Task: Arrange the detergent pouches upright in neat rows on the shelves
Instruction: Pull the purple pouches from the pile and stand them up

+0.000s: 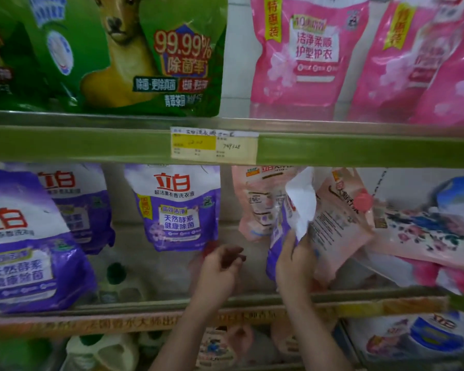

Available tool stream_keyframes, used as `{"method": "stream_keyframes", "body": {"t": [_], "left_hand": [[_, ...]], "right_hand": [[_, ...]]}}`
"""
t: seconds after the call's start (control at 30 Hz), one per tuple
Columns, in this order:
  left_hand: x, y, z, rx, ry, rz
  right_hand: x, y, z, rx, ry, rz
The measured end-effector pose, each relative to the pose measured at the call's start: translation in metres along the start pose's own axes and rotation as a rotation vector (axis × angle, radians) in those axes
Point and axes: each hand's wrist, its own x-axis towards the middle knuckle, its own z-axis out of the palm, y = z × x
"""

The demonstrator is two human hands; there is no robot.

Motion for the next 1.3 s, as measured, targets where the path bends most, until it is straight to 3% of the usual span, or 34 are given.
{"method": "stream_keyframes", "body": {"t": [0.13, 0.23, 0.43, 0.57, 0.63, 0.73, 0.9, 1.03, 1.2, 1.3], "left_hand": [[-0.003, 0.002, -0.012, 0.034, 0.019, 0.006], [-0.002, 0.003, -0.009, 0.034, 0.002, 0.002], [0.013, 0.020, -0.013, 0.010, 0.043, -0.031], [0.008, 0.019, -0.043, -0.485, -0.060, -0.207], [0.006, 0.015, -0.067, -0.591, 0.001, -0.195], [0.005, 0.016, -0.104, -0.597, 0.214, -0.116], [0.003, 0.025, -0.148, -0.406, 0.488, 0.075], [0.008, 0.019, -0.162, -0.333, 0.592, 0.138], [0.011, 0.002, -0.162, -0.344, 0.652, 0.023], [0.008, 0.003, -0.162, -0.193, 0.640, 0.025]], "right_hand": [[0.017, -0.002, -0.017, 0.114, 0.109, 0.162], [0.033, -0.014, -0.042, 0.308, 0.095, 0.258], [0.021, -0.035, -0.074, 0.445, -0.286, 0.422], [0.005, -0.055, -0.064, 0.621, -0.520, 0.450], [0.001, -0.062, -0.051, 0.672, -0.570, 0.463], [-0.002, -0.075, -0.022, 0.600, -0.659, 0.423], [-0.009, -0.088, 0.034, 0.471, -0.581, 0.323], [-0.015, -0.079, 0.068, 0.429, -0.545, 0.326], [-0.033, -0.057, 0.085, 0.545, -0.592, 0.452], [-0.034, -0.052, 0.085, 0.580, -0.610, 0.443]]}}
